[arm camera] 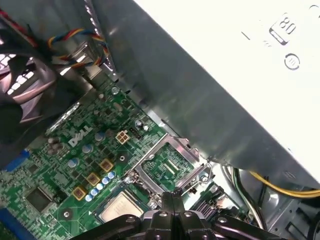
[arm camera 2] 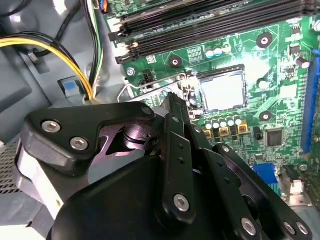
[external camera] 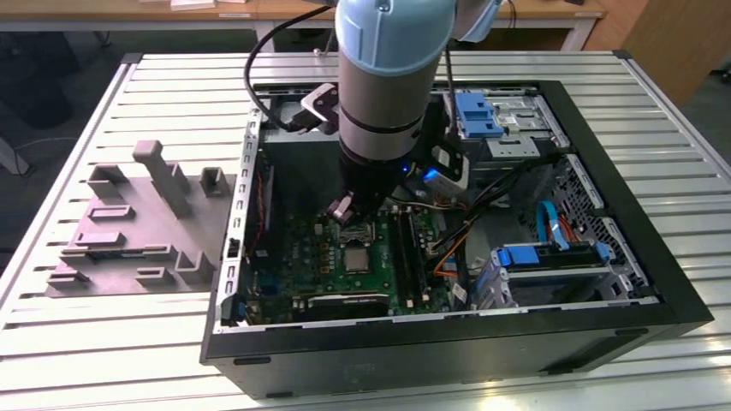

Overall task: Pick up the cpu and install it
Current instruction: 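Close the cpu cover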

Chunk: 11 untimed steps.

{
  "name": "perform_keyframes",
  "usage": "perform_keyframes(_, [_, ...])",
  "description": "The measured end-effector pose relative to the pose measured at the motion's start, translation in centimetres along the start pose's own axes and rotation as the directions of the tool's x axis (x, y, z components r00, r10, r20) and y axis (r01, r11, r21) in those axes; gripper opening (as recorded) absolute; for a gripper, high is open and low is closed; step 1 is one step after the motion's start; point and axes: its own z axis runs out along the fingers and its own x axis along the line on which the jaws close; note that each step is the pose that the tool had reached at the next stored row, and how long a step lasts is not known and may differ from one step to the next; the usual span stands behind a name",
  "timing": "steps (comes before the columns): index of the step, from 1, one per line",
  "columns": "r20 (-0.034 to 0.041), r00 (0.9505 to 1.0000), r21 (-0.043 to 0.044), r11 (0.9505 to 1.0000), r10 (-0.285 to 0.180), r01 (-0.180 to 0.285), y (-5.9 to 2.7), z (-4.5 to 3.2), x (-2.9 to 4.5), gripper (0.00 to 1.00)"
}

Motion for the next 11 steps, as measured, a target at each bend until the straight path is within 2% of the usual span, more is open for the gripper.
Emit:
perform_keyframes(5, [-0.0080,0.9978,-0.0064,0.9978,-0.066,0.066,-0.09,0.16,-0.05,0.11])
perform_keyframes(11, [-0.0066,0.9976,-0.0083,0.9975,-0.070,0.070,-0.31,0.39,-0.66,0.11])
